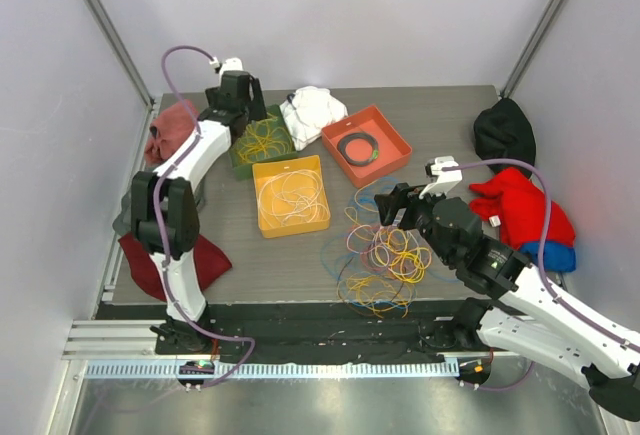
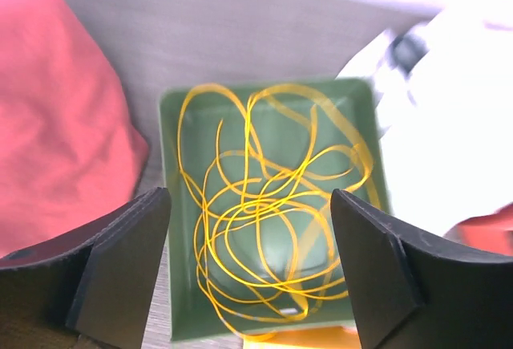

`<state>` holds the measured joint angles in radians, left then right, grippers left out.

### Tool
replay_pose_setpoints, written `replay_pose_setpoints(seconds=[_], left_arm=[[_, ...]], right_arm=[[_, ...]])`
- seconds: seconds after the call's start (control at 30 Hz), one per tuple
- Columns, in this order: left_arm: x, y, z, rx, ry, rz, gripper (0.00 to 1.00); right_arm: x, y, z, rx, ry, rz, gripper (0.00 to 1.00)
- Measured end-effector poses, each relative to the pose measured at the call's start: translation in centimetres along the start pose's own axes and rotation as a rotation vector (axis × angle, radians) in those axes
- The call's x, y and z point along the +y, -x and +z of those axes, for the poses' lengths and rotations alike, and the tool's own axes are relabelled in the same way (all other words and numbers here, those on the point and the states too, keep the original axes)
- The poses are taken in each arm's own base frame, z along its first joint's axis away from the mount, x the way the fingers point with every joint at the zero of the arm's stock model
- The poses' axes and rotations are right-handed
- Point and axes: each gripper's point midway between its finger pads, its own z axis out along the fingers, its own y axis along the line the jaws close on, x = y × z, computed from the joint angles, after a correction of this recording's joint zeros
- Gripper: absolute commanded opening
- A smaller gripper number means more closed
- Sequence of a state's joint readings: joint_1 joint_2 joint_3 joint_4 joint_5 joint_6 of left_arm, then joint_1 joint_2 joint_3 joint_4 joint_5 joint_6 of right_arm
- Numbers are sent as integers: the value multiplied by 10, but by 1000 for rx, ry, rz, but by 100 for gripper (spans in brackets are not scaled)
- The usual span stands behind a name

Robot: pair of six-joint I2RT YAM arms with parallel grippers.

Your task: Untangle the cables

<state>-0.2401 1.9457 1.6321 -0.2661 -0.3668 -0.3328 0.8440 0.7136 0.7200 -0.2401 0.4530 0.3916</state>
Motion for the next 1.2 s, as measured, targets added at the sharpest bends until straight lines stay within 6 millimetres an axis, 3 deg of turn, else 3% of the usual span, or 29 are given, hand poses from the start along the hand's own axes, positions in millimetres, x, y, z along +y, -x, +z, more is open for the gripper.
replay_pose_setpoints(seconds=[0.03,0.07,0.2,0.33,0.43,0.6,0.8,0.87,1.03,1.2], left_arm=[[0,11,-8,-24,-7,-11,90],[-1,23,-17,-53,-17,-25,100],[-7,54,-62,-151,-66,-72,100],[-25,58,-99,-196,-123,-74,100],[-41,45,-120,-195,-178,-74,100],[-81,-1,-150,-150,-298,-42,100],[-186,-82,-219,-48,-593,95,99],[-207,-114,-239,5,-682,121,98],[-210,-165,-237,103,-713,140,96],[-223,-185,-222,156,-711,151,96]], right_arm=[[0,0,0,0,0,1,75],[0,0,0,1,2,3,76],[1,0,0,0,2,8,84],[0,0,-2,0,1,12,89],[-4,1,-6,0,-11,15,89],[-20,5,-14,-21,-77,29,82],[-41,-10,-17,16,-195,54,78],[-45,-18,-16,42,-216,61,76],[-56,-42,-17,99,-266,71,73],[-71,-53,-16,100,-337,70,66]])
